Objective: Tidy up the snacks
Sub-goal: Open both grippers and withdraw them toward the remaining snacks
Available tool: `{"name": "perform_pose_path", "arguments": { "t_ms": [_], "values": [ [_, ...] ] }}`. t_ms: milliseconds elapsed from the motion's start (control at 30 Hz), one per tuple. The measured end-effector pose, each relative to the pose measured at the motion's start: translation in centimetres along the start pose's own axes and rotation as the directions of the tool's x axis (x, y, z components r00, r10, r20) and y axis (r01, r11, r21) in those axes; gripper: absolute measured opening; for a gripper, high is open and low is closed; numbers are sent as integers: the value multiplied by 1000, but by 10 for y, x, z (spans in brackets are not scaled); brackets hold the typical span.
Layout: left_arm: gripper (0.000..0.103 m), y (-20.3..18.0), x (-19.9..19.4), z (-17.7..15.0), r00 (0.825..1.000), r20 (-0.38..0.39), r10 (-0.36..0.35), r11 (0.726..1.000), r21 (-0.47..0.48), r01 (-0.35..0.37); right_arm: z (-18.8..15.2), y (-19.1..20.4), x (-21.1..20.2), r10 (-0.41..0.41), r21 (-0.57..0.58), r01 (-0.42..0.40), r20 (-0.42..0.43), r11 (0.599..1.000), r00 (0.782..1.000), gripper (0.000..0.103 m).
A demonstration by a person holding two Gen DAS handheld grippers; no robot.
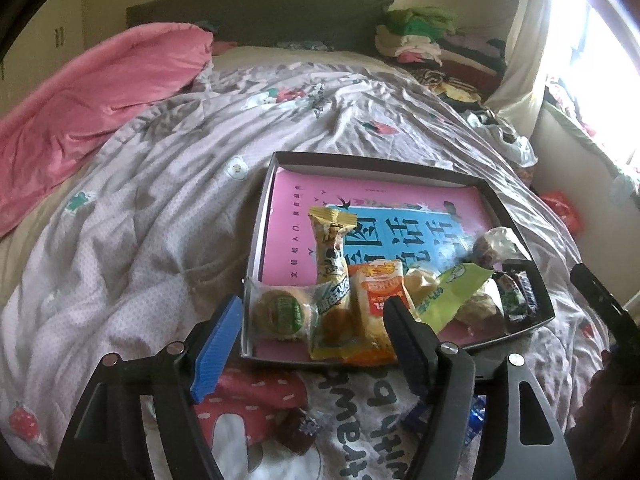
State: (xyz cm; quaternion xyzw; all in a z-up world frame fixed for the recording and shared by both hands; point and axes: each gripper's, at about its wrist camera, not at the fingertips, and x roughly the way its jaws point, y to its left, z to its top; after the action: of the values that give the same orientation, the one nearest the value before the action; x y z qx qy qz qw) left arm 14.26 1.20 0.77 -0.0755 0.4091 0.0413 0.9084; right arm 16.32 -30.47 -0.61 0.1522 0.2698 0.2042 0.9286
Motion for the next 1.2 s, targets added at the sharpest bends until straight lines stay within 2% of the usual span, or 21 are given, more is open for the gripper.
{"name": "perform_pose_path", "arguments": {
  "t_ms": [533, 1200],
  "values": [
    [75, -3, -18, -6, 1000, 7, -21, 1000, 16, 21, -8, 23, -15, 52, -51, -53, -4, 997, 999, 75],
    [75, 7, -30, -17, 1000, 1, -25, 1000, 15, 25, -23, 56, -11, 131, -139, -143, -90, 980, 987, 79]
  ]
}}
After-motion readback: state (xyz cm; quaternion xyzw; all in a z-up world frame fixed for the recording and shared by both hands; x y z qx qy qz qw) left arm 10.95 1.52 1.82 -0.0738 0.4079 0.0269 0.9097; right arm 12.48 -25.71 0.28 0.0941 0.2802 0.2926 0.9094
